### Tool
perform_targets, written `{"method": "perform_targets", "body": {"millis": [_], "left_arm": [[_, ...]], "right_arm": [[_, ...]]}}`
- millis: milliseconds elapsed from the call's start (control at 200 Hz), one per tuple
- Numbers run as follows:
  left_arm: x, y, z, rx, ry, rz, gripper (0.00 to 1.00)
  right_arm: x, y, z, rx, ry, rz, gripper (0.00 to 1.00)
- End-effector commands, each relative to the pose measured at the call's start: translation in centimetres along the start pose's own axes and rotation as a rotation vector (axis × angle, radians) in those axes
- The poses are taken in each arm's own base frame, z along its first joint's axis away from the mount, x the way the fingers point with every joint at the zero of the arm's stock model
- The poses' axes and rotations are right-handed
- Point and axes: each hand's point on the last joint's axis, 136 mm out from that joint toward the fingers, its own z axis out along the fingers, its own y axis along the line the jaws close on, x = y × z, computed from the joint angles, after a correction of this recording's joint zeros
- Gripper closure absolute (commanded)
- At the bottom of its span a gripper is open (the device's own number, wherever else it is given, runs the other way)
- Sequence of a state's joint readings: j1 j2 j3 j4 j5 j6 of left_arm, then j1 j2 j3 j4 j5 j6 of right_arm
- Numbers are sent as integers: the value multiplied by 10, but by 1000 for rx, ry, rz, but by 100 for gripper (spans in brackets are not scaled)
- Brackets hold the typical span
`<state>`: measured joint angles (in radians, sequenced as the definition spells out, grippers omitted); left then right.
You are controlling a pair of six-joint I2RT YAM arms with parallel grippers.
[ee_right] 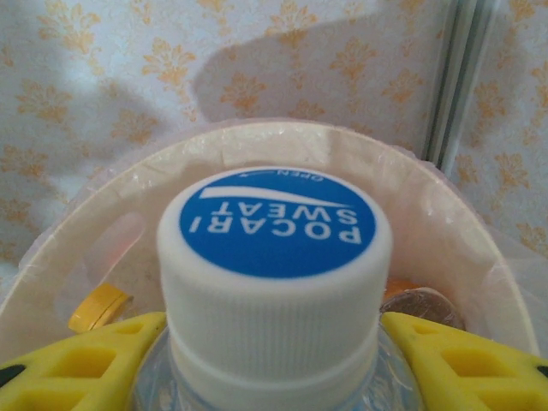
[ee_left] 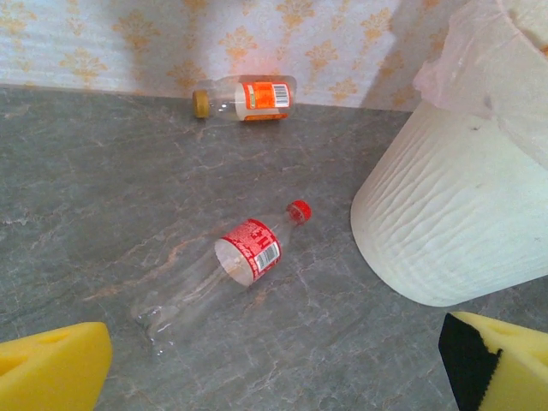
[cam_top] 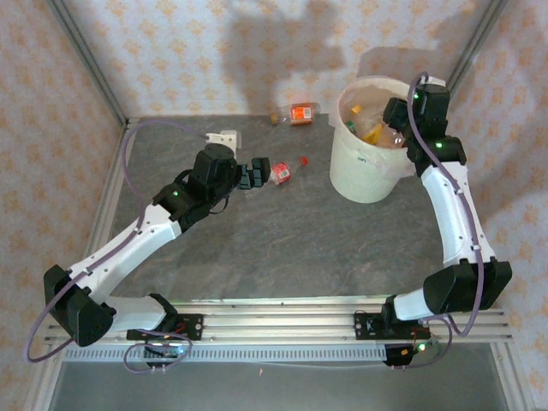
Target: Put the plastic bottles in the bin
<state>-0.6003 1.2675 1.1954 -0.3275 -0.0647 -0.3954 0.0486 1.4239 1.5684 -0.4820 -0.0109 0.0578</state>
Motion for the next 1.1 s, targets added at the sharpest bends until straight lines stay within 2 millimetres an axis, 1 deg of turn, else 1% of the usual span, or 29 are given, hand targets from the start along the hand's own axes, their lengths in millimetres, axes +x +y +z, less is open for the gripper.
{"method": "perform_targets", "body": {"millis": [0, 60, 110, 145, 150, 155, 170, 180, 185, 195, 215, 285, 320, 350, 490, 585, 736, 851, 906, 946, 1021, 1091], "left_arm": [[-2, 8, 1, -38, -7, -13, 0], [-1, 9, 1, -43, -5, -11, 0], [-1, 11, 1, -51, -4, -8, 0], [0, 12, 1, -55, -3, -8, 0], [0, 12, 1, -55, -3, -7, 0], [0, 12, 1, -55, -3, -7, 0], [0, 13, 1, -57, -3, -8, 0], [0, 13, 1, -56, -4, -7, 0], [0, 13, 1, -58, -4, -9, 0], [0, 13, 0, -58, -5, -9, 0], [0, 13, 0, -58, -5, -8, 0], [0, 14, 1, -62, -4, -7, 0], [0, 14, 0, -64, -6, -7, 0], [-1, 14, 0, -65, -6, -8, 0], [2, 15, 2, -70, -3, -16, 0], [2, 16, 3, -69, -3, -22, 0], [2, 16, 2, -70, 1, -18, 0], [3, 17, 2, -77, 1, -16, 0], [4, 18, 3, -77, 3, -16, 0], [4, 18, 3, -78, 4, -17, 0], [5, 18, 4, -79, 5, -18, 0], [6, 18, 5, -79, 9, -20, 0]], "right_arm": [[12, -10, -3, 42, 51, 1, 57], [16, -16, -3, 77, 71, 0, 56], [21, -22, -6, 107, 96, 8, 53], [24, -26, -8, 126, 103, 14, 47], [25, -27, -8, 134, 107, 14, 45], [25, -27, -8, 134, 107, 14, 45], [27, -29, -8, 143, 109, 10, 39], [27, -30, -9, 146, 109, 9, 38], [28, -31, -9, 151, 109, 8, 35], [28, -31, -9, 152, 110, 6, 34], [29, -34, -9, 166, 106, -1, 26], [26, -41, -11, 201, 90, -29, 13], [24, -43, -13, 214, 82, -35, 11], [22, -44, -14, 221, 75, -40, 0], [11, -42, -20, 210, 38, -52, 1], [9, -40, -20, 199, 38, -58, 1], [9, -23, -22, 104, 65, -53, 1], [18, 2, -23, -33, 143, -30, 1], [28, 17, -22, -119, 207, -17, 1], [32, 24, -22, -155, 240, -6, 1], [43, 28, -18, -170, 301, 21, 1], [57, 24, -10, -145, 340, 30, 1]]}}
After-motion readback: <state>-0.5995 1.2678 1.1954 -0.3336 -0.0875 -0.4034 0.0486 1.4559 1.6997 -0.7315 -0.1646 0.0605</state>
